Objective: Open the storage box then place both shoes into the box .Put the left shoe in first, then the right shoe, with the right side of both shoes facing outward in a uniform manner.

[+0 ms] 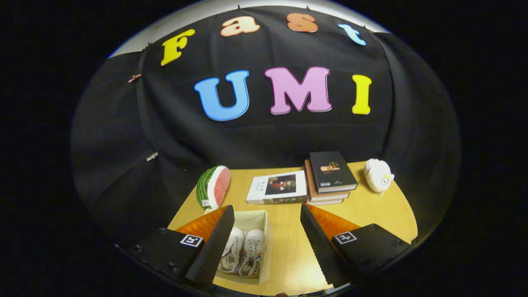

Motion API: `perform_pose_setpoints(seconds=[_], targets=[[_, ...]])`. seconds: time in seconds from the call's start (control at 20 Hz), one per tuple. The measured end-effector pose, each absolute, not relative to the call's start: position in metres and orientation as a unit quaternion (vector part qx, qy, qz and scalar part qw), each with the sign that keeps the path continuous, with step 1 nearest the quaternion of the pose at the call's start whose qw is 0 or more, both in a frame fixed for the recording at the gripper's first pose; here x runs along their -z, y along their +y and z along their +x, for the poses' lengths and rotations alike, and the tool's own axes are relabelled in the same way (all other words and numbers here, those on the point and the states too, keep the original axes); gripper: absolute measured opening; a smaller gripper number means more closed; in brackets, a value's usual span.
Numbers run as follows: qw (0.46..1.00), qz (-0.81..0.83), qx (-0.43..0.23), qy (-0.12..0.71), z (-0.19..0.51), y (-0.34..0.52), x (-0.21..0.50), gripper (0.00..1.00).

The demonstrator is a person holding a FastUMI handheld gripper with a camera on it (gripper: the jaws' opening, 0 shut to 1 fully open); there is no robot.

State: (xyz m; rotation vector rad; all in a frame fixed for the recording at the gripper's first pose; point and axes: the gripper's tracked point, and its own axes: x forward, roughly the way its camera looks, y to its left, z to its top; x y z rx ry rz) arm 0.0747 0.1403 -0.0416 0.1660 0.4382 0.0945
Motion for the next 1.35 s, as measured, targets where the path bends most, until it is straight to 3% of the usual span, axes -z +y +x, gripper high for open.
perform_pose_setpoints(seconds=[0.35,0.5,0.85,1.35], targets=[[0.995,-0.009,0.047,0.088,0.067,0.024,-0.013,0.98],[0.997,-0.042,0.057,0.039,0.062,0.001,-0.027,0.98],[0.998,-0.030,0.018,0.058,0.061,0.003,0.001,0.98],[0.998,-0.006,0.013,0.053,0.058,0.000,-0.002,0.98]])
